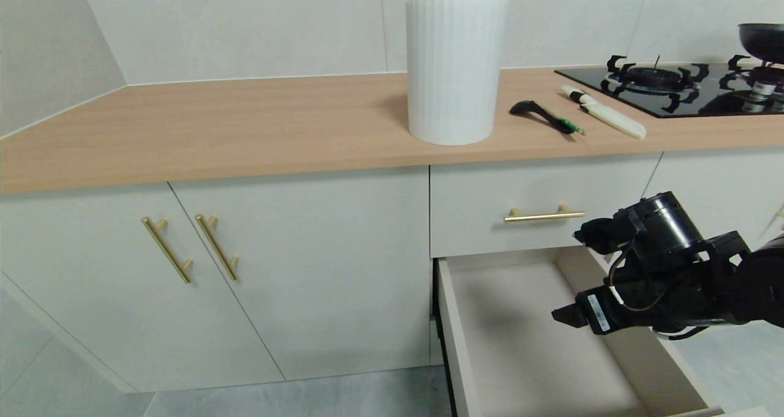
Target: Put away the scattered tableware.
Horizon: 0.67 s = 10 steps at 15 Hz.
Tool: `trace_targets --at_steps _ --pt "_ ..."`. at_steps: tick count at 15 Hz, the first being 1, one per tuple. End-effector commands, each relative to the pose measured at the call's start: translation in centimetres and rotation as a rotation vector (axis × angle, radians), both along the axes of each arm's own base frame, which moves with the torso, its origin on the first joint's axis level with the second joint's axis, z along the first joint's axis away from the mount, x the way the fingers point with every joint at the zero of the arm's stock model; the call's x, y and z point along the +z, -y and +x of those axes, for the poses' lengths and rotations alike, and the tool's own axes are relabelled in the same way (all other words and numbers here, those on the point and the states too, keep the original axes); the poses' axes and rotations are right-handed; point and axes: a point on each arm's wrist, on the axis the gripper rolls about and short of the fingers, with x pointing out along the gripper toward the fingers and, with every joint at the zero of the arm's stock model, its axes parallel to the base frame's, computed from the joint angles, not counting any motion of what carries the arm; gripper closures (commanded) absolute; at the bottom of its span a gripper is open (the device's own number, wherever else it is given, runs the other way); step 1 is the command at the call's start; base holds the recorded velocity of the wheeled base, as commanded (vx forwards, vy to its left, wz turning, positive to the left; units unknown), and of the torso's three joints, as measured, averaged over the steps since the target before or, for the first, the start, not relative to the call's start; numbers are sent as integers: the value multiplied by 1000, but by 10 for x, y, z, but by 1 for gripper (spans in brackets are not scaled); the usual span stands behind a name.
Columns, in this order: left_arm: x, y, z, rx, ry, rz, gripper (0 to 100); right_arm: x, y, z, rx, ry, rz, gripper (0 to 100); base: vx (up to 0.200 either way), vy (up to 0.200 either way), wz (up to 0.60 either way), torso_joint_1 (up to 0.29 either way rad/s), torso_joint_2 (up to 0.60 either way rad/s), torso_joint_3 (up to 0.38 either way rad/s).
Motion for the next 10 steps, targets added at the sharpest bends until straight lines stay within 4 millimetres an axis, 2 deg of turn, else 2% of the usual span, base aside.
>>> trace_targets --at_steps 1,5,9,10 --pt "0 0 0 -1 -2 -1 0 9 -2 2 4 49 22 0 0 0 0 163 -540 -286" --pt "0 0 0 1 -2 -1 0 40 -3 19 -6 187 76 0 0 0 0 162 -490 -288" --pt "0 0 0 1 0 -1 0 66 -2 50 -1 294 70 0 0 0 0 187 -480 -283" --pt "0 0 0 1 -2 -1 0 78 -2 63 -15 342 85 0 0 0 0 159 -383 -217"
